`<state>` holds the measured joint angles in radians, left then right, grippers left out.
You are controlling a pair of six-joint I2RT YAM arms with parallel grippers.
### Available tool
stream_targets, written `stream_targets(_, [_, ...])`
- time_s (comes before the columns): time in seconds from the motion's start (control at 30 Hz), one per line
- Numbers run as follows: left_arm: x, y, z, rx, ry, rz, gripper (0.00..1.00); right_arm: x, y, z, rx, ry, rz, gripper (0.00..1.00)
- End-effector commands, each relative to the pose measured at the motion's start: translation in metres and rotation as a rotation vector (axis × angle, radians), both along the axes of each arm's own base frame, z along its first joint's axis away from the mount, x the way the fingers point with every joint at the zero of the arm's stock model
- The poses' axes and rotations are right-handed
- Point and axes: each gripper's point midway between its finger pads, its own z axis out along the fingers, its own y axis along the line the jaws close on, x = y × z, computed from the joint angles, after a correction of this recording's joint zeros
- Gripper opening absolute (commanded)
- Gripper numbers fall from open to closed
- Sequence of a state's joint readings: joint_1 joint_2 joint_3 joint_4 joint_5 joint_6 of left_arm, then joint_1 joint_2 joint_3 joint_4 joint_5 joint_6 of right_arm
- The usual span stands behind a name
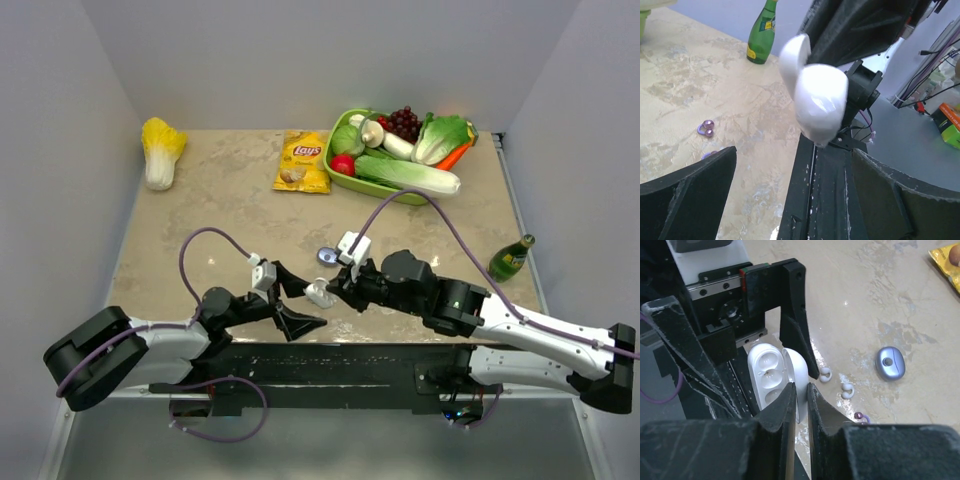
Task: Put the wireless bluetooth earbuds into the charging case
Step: Adjust the charging case.
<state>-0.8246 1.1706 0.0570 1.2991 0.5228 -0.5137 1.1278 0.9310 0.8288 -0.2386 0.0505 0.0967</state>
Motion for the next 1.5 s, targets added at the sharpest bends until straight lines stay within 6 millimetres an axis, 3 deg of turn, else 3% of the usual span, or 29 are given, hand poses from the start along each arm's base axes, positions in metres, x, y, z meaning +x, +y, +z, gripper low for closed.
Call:
stream_targets(0.0, [0.004, -0.007, 0.048, -0.112, -0.127, -0.017, 1.00, -0.005, 0.002, 0.022, -0.078, -0.114, -0.009, 0.00])
stream_targets(0.43, [-0.009, -0.018, 0.041, -0.066, -0.106, -0.140, 1.00, -0.005, -0.015, 0.009, -0.328, -0.247, -0.086, 0.00])
stream_targets(0.63, [-0.004, -0.022, 0.033, -0.033, -0.075, -0.121, 1.00, -0.008, -0.014, 0.011, -0.335, -0.267, -0.082, 0.00])
stream_targets(0.77, [-0.006, -0.018, 0.040, -0.077, -0.080, -0.105, 1.00, -0.008, -0.015, 0.016, -0.307, -0.269, -0.085, 0.00])
stream_targets(0.87, [-0.001, -0.014, 0.038, -0.087, -0.041, -0.060, 1.00, -0.007, -0.017, 0.021, -0.293, -0.274, -0.097, 0.00])
stream_targets(1.0, [0.025, -0.002, 0.026, -0.129, 0.174, 0.112, 1.00, -0.006, -0.020, 0.030, -0.264, -0.278, -0.115, 0.00])
stream_targets(1.17, [0.030, -0.002, 0.023, -0.143, 0.223, 0.118, 1.00, -0.006, -0.022, 0.034, -0.244, -0.276, -0.125, 0.00])
stream_targets(1.3, [0.015, -0.012, 0.013, -0.093, 0.189, -0.006, 1.00, -0.004, -0.023, 0.036, -0.242, -0.278, -0.139, 0.00])
stream_targets(1.33, [0.009, -0.011, 0.027, -0.140, 0.127, -0.037, 1.00, -0.004, -0.024, 0.036, -0.239, -0.277, -0.139, 0.00])
stream_targets(1.47, [-0.004, -0.010, 0.022, -0.130, 0.087, -0.106, 1.00, -0.006, -0.023, 0.034, -0.243, -0.271, -0.124, 0.00])
